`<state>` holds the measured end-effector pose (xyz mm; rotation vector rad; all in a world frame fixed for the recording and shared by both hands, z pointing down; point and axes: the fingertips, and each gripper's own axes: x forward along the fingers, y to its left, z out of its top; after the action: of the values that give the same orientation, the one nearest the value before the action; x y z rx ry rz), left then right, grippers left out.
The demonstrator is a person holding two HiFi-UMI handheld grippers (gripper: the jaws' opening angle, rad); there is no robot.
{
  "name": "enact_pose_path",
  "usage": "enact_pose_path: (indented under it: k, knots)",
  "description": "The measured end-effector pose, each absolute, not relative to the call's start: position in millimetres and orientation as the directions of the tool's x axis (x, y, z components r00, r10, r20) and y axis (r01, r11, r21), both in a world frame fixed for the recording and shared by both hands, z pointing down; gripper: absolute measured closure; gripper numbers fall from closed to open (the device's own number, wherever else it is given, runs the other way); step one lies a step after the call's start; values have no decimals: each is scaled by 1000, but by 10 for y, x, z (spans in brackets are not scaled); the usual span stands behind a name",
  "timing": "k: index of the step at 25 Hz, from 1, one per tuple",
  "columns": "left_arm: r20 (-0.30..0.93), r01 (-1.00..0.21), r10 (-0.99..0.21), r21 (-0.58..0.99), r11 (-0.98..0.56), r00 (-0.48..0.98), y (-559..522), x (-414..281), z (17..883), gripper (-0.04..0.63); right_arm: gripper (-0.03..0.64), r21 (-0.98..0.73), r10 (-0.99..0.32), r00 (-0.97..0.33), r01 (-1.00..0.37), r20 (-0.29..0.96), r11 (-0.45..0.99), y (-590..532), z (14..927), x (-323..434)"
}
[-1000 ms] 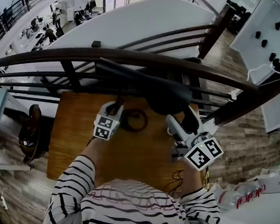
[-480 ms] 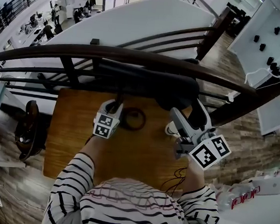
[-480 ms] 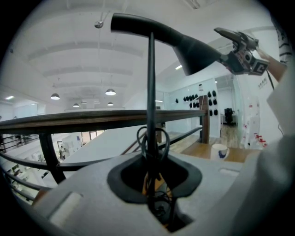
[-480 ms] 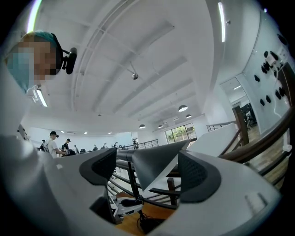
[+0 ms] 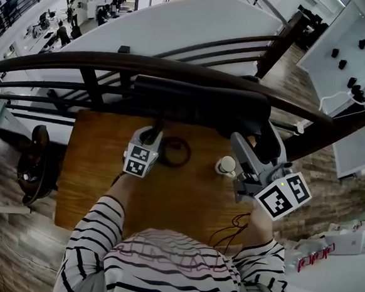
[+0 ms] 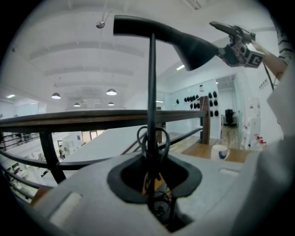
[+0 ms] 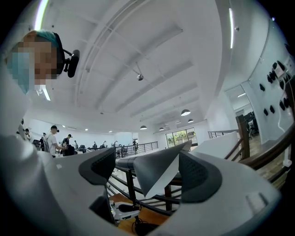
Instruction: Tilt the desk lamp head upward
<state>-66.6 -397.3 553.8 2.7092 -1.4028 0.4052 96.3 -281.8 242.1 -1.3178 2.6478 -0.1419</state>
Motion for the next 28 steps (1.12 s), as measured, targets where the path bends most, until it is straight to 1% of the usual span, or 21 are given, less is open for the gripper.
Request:
enact_pose_path:
  k: [14, 18, 22, 28]
  knots:
    - [258, -812, -795, -57, -580, 550, -3971, -721, 5528, 528, 196, -110, -778, -610, -772, -151, 626, -2833, 2117, 795]
    - [253, -811, -794, -60, -582, 552, -3972, -728, 5529, 528, 196, -108, -779, -607, -774, -154, 624, -2835, 2114, 786]
    - [275, -804, -785, -64, -591, 555, -3965, -718, 5534, 528, 196, -98, -783, -599, -780, -166, 618, -2834, 2147, 815]
    - [264, -804, -789, -72, -590, 555, -3972, -690, 5524, 526, 196, -89, -776, -604, -776, -182, 624, -2815, 2170, 843]
